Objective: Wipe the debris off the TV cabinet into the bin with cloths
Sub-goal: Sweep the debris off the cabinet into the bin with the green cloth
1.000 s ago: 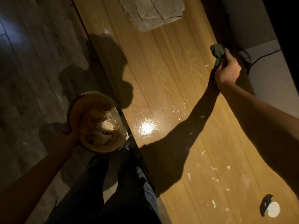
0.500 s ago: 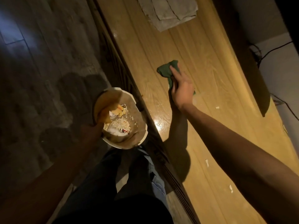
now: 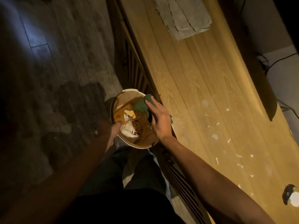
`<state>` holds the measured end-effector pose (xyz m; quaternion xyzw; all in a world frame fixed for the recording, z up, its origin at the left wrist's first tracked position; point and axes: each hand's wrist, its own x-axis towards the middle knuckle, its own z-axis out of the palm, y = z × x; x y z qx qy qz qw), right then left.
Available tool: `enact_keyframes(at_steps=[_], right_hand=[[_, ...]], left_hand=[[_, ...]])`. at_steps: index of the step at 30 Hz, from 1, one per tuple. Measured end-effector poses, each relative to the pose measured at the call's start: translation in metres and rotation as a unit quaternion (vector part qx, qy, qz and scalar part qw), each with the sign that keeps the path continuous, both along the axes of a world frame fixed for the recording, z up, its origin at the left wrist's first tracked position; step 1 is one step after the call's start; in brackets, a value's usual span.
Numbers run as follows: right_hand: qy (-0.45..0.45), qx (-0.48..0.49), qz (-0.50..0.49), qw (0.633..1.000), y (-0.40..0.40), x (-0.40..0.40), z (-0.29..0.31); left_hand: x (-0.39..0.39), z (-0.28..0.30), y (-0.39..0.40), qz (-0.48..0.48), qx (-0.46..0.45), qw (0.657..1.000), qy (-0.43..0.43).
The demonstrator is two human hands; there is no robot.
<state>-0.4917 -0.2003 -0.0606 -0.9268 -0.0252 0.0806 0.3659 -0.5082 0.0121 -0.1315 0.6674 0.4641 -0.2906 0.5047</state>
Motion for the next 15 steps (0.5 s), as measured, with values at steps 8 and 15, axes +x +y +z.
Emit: enact_keyframes(at_steps=[8,15], right_hand=[[-0.030,0.069,-0.127,0.989,-0.034,0.007,0.024],[-0.050,0.022,-0.226,0.972,-0.135,0.029,0.032]], left_hand=[[-0.003,0.002,-0.014,-0.023,0.016,1.000,-0.006],[-0.013,0.005,-0.024,-0.059,0.069,0.996,-0.018]])
